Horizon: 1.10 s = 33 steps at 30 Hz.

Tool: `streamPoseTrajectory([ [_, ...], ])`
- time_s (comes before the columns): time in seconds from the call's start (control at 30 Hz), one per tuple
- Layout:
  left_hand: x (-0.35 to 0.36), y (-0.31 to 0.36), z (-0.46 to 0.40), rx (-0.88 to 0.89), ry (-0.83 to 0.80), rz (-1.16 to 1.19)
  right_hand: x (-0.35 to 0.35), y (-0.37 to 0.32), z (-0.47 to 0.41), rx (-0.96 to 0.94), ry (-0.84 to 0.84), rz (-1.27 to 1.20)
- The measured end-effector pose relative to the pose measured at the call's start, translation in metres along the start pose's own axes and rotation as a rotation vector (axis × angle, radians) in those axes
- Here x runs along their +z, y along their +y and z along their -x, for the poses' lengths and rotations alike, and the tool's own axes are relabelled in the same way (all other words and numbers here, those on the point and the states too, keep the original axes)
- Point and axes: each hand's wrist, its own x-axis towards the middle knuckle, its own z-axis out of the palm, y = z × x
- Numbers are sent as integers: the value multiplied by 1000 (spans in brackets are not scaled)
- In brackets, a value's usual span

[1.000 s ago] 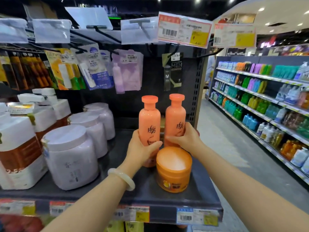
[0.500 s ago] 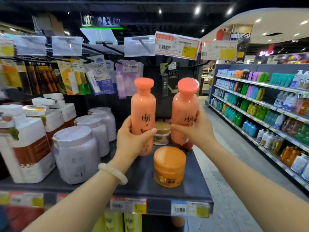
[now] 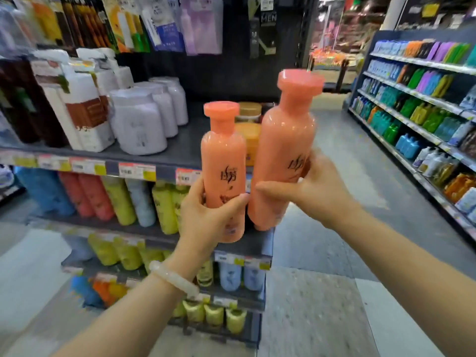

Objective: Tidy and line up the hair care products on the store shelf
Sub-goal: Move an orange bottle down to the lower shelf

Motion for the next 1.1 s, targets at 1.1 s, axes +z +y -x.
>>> streamPoseTrajectory([
  [1.1, -5, -215, 20, -557, -41, -152, 100, 246, -32, 475, 62, 132],
])
